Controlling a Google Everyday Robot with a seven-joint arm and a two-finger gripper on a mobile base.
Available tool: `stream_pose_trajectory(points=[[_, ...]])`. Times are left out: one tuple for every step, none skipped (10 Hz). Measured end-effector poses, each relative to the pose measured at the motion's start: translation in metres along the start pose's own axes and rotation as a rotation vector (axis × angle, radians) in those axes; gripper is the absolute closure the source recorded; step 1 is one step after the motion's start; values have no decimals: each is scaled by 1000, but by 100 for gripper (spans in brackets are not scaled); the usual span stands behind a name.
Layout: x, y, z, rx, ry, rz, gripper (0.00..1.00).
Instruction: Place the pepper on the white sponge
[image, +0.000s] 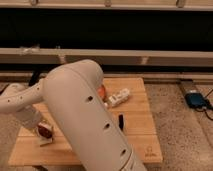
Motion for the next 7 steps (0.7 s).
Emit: stream_pose_trajectory(points=[[0,0,0,0,0,-1,21],[0,0,0,-1,0,-3,21],[0,1,0,0,0,-5,21],[0,1,0,0,0,-5,21],[-1,0,-2,-4,-8,3,21],[0,-8,-5,-12,-18,25,21],[-1,-6,-5,-12,-18,23,21]])
